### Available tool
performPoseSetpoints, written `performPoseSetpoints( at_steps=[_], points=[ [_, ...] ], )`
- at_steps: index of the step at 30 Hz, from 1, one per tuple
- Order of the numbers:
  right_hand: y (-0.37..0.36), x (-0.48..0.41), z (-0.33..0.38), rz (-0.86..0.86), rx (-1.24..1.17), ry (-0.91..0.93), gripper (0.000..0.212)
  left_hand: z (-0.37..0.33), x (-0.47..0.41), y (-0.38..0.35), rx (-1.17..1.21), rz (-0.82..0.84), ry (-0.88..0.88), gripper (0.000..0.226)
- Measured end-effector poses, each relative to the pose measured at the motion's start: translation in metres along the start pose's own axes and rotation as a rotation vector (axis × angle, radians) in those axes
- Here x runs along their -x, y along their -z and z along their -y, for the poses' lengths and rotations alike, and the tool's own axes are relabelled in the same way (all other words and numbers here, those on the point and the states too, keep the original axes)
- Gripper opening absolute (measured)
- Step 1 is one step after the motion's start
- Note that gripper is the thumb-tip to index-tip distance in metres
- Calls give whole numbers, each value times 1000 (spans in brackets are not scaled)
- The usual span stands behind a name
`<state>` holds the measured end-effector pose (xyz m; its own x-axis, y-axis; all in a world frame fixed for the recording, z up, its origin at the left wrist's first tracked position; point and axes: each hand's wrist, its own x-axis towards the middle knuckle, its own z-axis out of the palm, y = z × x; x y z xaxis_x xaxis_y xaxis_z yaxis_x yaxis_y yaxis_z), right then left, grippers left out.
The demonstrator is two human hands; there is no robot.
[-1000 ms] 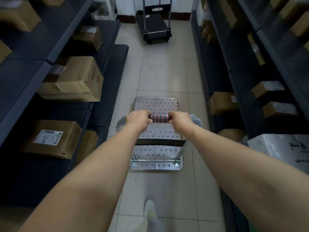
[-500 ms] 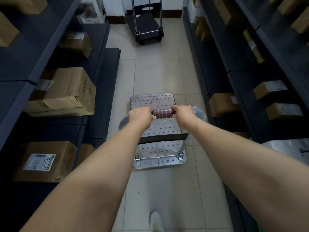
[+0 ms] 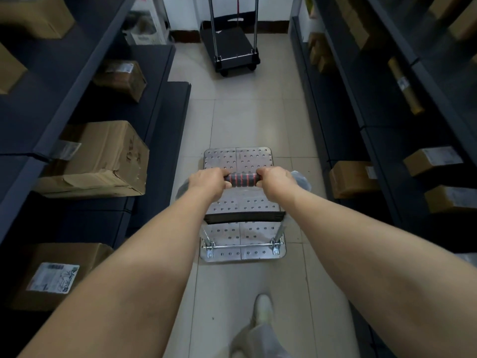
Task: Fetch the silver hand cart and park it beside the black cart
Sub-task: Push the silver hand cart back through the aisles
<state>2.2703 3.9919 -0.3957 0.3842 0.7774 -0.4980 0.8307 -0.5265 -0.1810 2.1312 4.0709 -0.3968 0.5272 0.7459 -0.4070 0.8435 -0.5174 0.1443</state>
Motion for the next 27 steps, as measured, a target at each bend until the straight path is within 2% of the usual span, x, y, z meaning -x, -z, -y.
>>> performPoseSetpoints(
  at_steps=[6, 12, 16, 21, 27],
  points=[
    [20, -34, 11, -34, 109, 58, 24, 13, -35, 25, 61, 56, 22, 29],
    [34, -68, 33, 11, 167, 93, 25, 37, -70, 33, 97, 23, 56, 23],
    [39, -86, 44, -1, 170, 114, 24, 52, -89, 35, 152, 6, 66, 19],
    [49, -106, 54, -6, 141, 119, 24, 63, -114, 41, 165, -28, 71, 27],
    [61, -132, 68, -16, 119, 103, 25, 78, -143, 57, 181, -25, 35, 24]
  ],
)
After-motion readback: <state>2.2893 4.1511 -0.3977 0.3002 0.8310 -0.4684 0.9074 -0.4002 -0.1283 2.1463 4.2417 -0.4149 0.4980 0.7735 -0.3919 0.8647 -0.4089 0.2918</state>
